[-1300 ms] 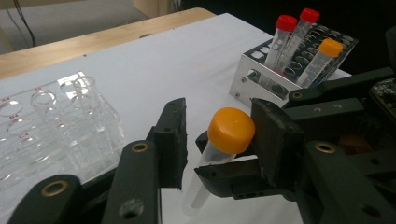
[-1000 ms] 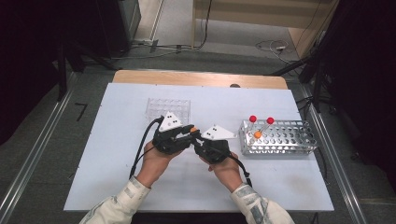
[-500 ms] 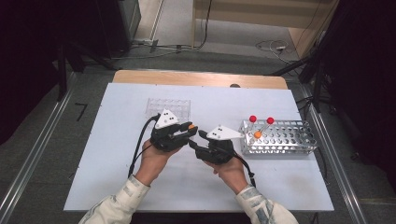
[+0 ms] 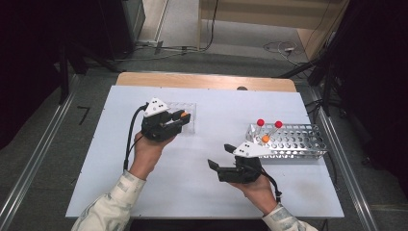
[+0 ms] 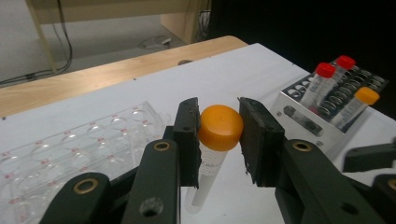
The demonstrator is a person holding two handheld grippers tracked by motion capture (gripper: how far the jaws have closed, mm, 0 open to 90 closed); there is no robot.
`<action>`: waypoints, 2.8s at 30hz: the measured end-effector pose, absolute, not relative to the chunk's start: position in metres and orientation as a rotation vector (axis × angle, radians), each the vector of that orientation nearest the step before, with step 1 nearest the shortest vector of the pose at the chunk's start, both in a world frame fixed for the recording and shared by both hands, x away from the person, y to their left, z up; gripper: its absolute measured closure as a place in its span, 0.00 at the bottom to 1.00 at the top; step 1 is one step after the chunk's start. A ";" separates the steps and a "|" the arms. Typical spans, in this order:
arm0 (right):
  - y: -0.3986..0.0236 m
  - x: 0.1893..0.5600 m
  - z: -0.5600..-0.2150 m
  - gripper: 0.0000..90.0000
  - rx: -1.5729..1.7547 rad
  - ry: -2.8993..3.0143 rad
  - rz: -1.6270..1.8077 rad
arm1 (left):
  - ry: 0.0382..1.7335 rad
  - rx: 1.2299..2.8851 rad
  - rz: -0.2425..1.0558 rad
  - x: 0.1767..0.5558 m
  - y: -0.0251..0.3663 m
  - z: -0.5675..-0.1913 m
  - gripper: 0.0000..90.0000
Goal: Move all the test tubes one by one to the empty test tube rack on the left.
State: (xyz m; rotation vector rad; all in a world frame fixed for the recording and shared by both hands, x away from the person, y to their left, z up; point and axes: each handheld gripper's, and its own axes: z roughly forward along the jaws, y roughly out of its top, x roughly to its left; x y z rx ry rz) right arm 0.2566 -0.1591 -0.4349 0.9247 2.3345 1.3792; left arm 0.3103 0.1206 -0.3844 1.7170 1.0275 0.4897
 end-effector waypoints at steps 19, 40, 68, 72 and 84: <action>-0.205 0.229 -0.439 0.22 0.977 2.324 1.371 | 1.119 1.674 0.576 0.340 0.139 -0.369 0.77; -0.219 0.229 -0.438 0.22 1.019 2.286 1.390 | 1.165 1.675 0.641 0.362 0.133 -0.377 0.77; -0.220 0.229 -0.439 0.23 1.027 2.280 1.380 | 1.220 1.673 0.582 0.362 0.133 -0.418 0.63; -0.222 0.229 -0.438 0.23 1.034 2.267 1.374 | 1.246 1.651 0.636 0.356 0.132 -0.413 0.39; -0.244 0.230 -0.439 0.24 1.103 2.146 1.317 | 1.223 1.663 0.587 0.325 0.128 -0.412 0.15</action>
